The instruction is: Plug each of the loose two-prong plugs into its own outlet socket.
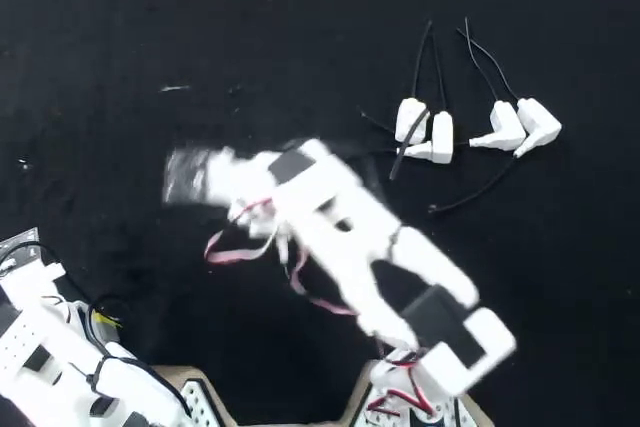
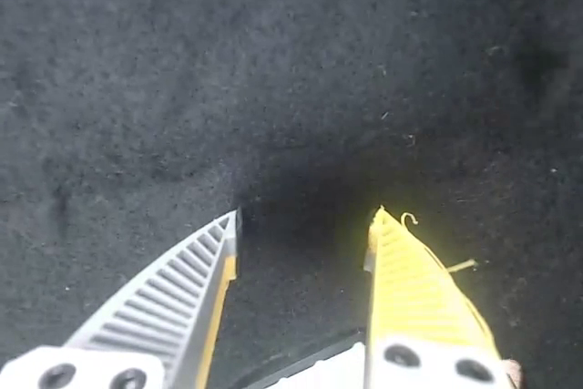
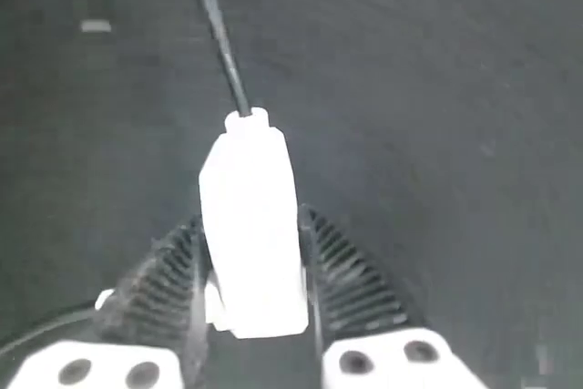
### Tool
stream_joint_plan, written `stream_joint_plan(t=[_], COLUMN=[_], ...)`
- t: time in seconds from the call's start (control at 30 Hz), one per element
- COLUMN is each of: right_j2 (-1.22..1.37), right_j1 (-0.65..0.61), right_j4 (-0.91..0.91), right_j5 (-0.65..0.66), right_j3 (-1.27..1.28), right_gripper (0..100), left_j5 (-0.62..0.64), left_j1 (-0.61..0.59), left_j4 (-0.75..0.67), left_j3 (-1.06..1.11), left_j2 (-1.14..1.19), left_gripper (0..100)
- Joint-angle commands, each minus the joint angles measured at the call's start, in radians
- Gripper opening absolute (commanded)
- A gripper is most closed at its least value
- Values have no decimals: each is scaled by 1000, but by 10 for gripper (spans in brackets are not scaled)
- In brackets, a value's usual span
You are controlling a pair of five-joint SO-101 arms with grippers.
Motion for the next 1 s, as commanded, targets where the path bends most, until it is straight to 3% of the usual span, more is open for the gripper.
stream_joint_plan(t=[0.0, 0.17, 0.3, 0.57, 0.97], right_j2=[-143, -173, -124, 107, 423], right_j1=[206, 588, 856, 1091, 1356], right_j4=[133, 253, 209, 20, 37], right_j5=[-201, -336, -390, -391, -384], right_j3=[-183, -380, -427, -463, -647], right_gripper=[11, 11, 11, 11, 11], left_j5=[-3, -2, -2, -2, -2], left_j1=[44, 191, 308, 390, 397], left_j4=[8, 8, 9, -3, -26], left_j3=[-25, -21, -7, -1, 19], left_j2=[-12, -12, -12, -12, -12], left_gripper=[234, 232, 232, 231, 231])
